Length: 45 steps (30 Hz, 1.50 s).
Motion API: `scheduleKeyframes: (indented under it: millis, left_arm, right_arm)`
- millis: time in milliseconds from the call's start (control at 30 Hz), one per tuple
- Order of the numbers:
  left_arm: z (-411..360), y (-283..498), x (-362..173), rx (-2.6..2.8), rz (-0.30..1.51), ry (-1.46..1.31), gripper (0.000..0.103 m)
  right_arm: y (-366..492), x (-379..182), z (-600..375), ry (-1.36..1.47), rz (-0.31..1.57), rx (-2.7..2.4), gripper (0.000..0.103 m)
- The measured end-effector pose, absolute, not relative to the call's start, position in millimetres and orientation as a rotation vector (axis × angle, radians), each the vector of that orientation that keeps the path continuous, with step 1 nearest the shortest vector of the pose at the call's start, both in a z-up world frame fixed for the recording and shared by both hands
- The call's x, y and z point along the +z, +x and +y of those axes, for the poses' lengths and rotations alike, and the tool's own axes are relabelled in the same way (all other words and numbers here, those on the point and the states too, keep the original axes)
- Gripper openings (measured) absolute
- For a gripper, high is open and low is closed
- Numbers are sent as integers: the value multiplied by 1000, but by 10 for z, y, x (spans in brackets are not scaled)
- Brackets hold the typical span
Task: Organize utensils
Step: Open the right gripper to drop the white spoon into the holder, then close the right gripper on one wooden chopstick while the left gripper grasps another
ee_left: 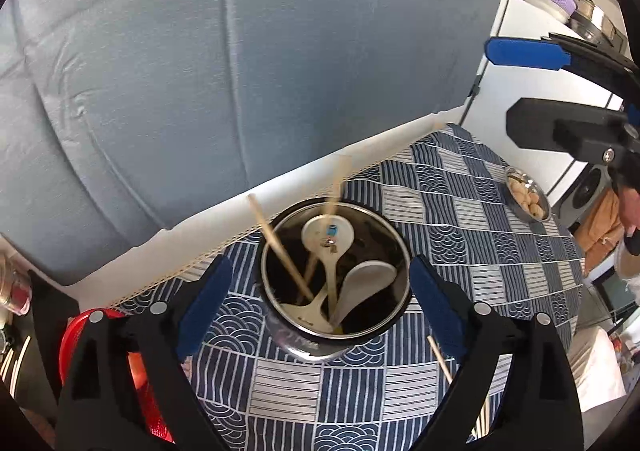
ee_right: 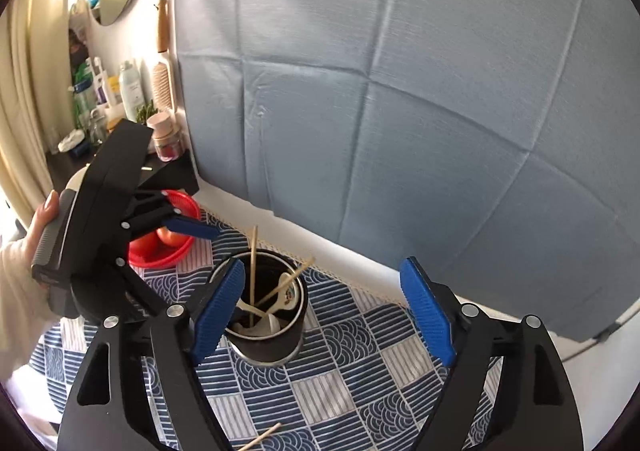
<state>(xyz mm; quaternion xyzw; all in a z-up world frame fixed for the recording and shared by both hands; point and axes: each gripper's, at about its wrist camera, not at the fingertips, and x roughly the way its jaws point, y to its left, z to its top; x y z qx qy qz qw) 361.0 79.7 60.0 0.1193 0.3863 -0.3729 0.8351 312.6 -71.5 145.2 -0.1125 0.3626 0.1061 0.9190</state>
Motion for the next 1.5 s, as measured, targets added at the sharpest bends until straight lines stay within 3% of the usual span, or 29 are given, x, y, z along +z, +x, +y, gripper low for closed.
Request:
scheduleKeyframes:
  millis: [267, 1133, 1500]
  left_arm:
    - [858, 3526, 589, -750, 804, 268, 97]
    - [966, 2925, 312, -563, 915, 201, 97]
    - [880, 2585, -59, -496, 962, 128, 97]
  right_arm:
    - [3110, 1311, -685, -228, 769, 220, 85]
    - [2738, 842, -938, -262, 921, 339, 86]
    - [2538, 544, -1106, -326, 980, 394, 87]
